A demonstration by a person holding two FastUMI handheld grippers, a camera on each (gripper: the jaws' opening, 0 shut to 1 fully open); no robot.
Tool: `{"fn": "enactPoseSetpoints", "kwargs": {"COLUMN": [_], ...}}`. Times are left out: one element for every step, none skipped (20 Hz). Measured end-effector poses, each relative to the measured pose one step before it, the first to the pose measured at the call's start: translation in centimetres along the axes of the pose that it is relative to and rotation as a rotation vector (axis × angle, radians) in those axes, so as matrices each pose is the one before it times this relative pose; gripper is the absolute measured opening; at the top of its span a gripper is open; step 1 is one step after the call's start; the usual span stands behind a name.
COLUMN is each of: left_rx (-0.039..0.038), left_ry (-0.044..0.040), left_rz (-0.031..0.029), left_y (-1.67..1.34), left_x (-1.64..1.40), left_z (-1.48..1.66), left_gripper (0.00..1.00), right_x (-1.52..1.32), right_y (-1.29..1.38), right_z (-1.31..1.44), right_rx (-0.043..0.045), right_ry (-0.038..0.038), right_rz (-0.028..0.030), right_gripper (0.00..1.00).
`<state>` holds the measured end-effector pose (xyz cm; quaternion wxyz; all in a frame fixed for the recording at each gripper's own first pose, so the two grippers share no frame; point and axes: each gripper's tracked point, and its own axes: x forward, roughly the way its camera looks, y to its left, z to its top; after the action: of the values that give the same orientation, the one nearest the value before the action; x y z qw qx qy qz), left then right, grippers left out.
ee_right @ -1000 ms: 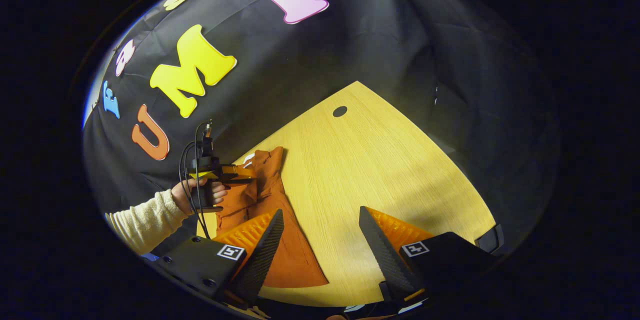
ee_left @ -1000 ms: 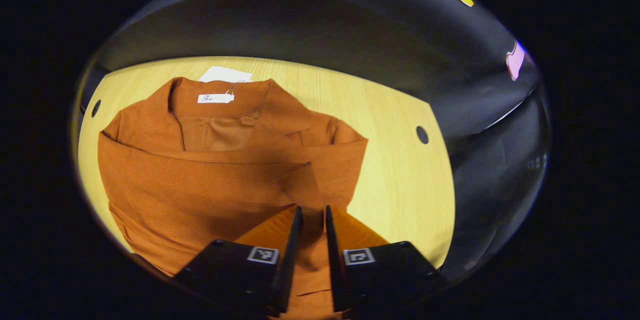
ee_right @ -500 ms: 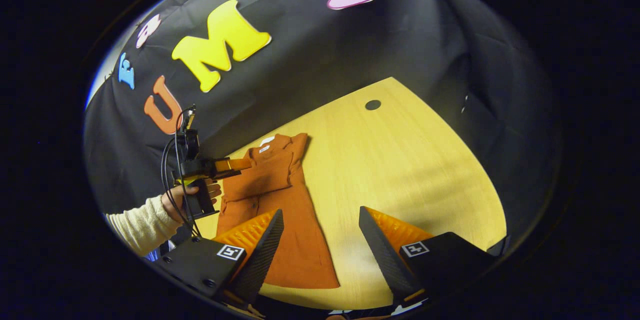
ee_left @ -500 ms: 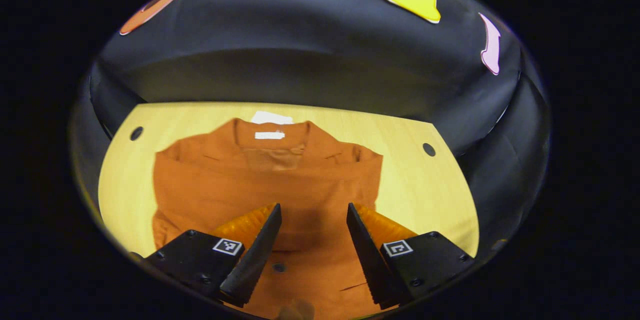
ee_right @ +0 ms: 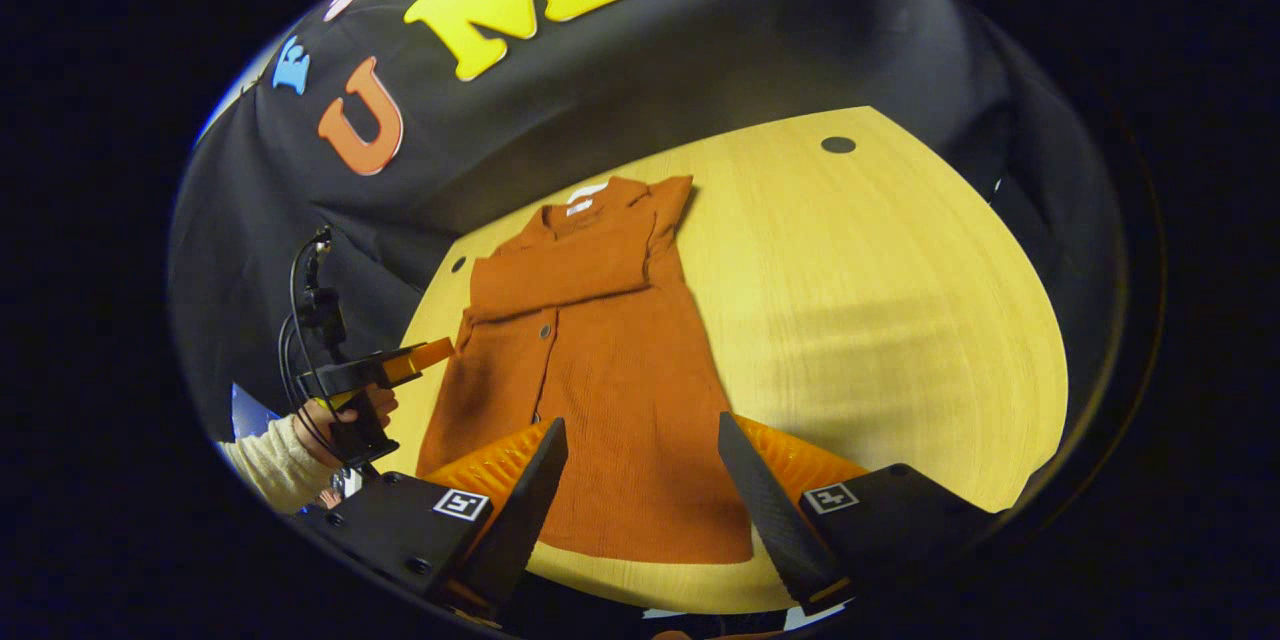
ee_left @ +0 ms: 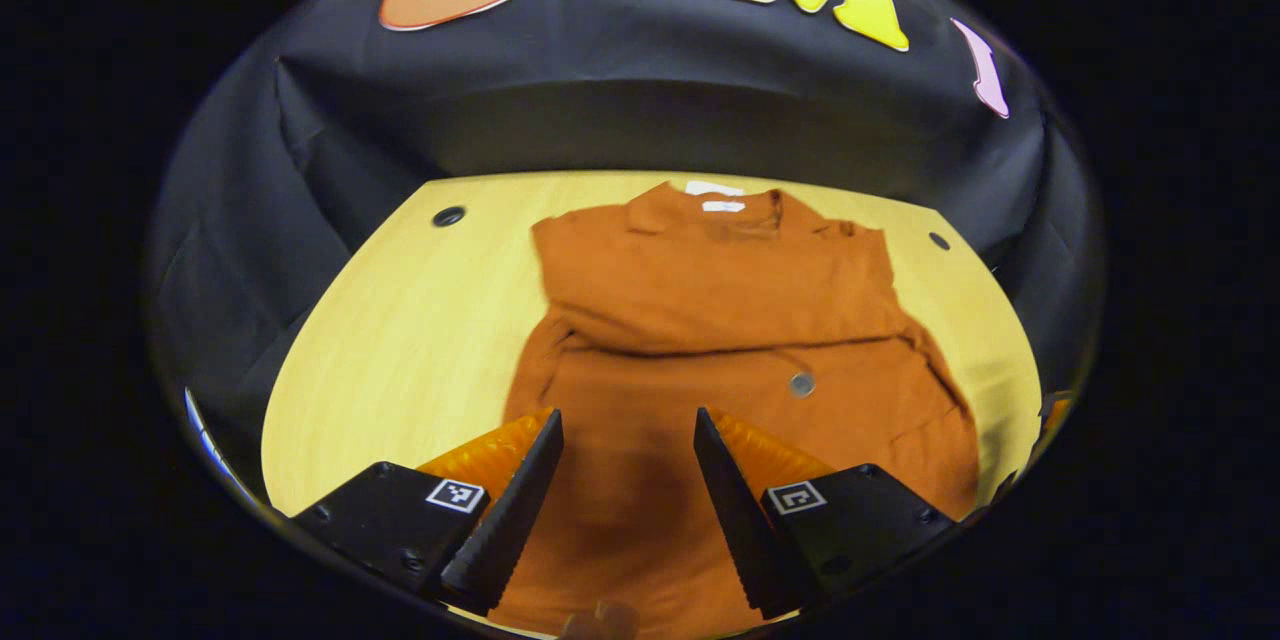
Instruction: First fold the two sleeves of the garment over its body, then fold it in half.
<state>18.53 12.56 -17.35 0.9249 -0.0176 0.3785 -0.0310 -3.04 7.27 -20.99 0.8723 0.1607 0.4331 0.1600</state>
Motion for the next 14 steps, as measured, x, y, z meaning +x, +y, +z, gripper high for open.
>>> {"fn": "enactPoseSetpoints", "kwargs": {"left_rx": [-0.00159,-0.00186,-0.00234,-0.00115,0.00158,0.00340,0.00233,0.00218,0.00053,0.00003,0.00172,-0.00280,-0.00953,-0.01189], "left_ry": [0.01037,0.01204,0.01551,0.02543,0.01951,0.01882,0.02492,0.02911,0.03554,0.03616,0.03500,0.00974,0.03114,0.03780], "left_rz": [0.02196,0.02046,0.01205,0.00303,-0.00101,-0.01125,-0.02047,-0.00860,-0.00972,-0.00728,-0.01269,-0.02522,-0.03820,-0.02534], "left_y": [1.560,1.415,1.143,0.882,0.711,1.070,0.513,0.656,0.529,0.463,0.303,0.144,-0.066,0.289], "left_x": [-0.442,-0.438,-0.401,-0.308,-0.628,-0.743,-0.499,-0.587,-0.356,-0.090,0.033,-0.181,0.105,-0.078], "left_z": [-1.199,-1.114,-1.056,-1.194,-1.382,-1.515,-1.392,-1.459,-1.200,-0.987,-0.900,-0.252,-0.492,-0.911], "left_gripper": [0.87,0.87,0.87,0.87,0.87,0.87,0.87,0.87,0.87,0.87,0.87,0.87,0.87,0.87], "right_x": [0.500,0.574,0.497,0.412,0.185,0.137,0.304,0.288,0.333,-0.316,-0.002,-0.183,-0.150,-0.297], "right_y": [0.066,0.058,-0.132,-0.291,-0.144,-0.408,-0.673,-0.788,-0.528,-0.612,-0.284,-0.507,-0.615,-0.758], "right_z": [-0.829,-0.957,-0.788,-0.839,-0.658,-0.692,-0.207,-0.668,-0.617,-0.892,-0.668,-0.570,-0.167,-0.573], "right_rx": [-0.03126,-0.02863,-0.02531,-0.01683,-0.00599,-0.00254,0.00536,0.00990,0.00847,0.00359,-0.00928,-0.02185,-0.02146,-0.00756], "right_ry": [0.01427,0.01653,0.01753,0.01910,0.01916,0.01578,0.01206,0.01708,0.02487,0.03644,0.03455,0.02098,0.01291,0.01626], "right_rz": [-0.00933,-0.00994,-0.01267,-0.01816,-0.01087,-0.02360,-0.02852,-0.01155,-0.01314,-0.01674,-0.00227,-0.00391,-0.00437,0.00205], "right_gripper": [0.98,0.98,0.98,0.98,0.98,0.98,0.98,0.94,0.94,0.94,0.93,0.98,0.98,0.94]}}
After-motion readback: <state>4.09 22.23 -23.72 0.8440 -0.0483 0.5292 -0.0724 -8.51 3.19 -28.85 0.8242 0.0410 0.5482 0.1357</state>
